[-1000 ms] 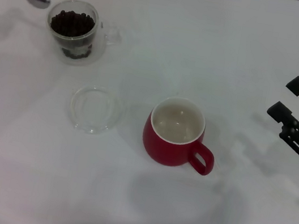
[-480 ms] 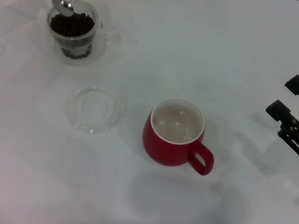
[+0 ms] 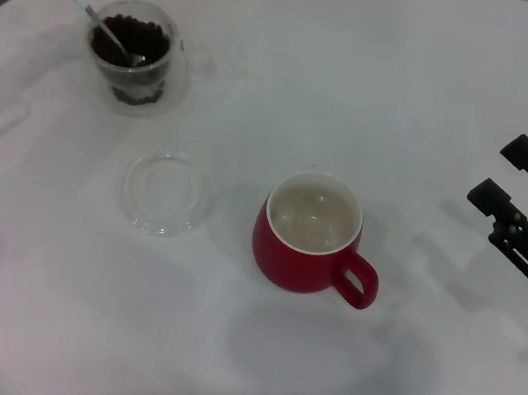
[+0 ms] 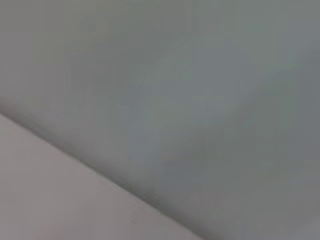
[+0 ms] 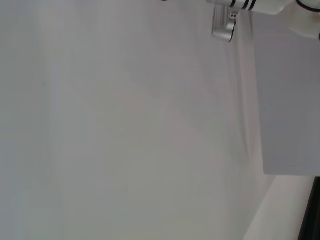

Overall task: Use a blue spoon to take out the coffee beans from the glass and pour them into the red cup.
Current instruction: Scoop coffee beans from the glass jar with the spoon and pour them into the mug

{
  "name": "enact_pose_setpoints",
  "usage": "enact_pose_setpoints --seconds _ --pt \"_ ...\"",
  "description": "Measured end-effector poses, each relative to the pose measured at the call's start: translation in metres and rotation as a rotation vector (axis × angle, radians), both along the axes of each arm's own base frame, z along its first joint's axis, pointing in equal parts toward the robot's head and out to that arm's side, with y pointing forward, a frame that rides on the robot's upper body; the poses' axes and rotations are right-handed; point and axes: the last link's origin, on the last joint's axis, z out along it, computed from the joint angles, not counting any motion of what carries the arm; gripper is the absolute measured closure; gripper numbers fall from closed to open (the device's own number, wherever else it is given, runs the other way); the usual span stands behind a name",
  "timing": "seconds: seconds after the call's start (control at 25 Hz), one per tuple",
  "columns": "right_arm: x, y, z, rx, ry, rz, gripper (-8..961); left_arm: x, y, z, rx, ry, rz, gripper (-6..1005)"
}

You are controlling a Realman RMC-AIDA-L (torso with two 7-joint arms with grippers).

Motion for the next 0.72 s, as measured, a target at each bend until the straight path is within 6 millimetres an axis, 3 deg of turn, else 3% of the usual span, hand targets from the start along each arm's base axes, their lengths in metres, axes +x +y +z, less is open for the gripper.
enact_pose_setpoints --seconds 0.72 --pt "0.002 0.006 0.003 -0.001 -0.026 -0.004 347 -0.016 -0.023 -0.002 -0.002 -0.259 0.15 875"
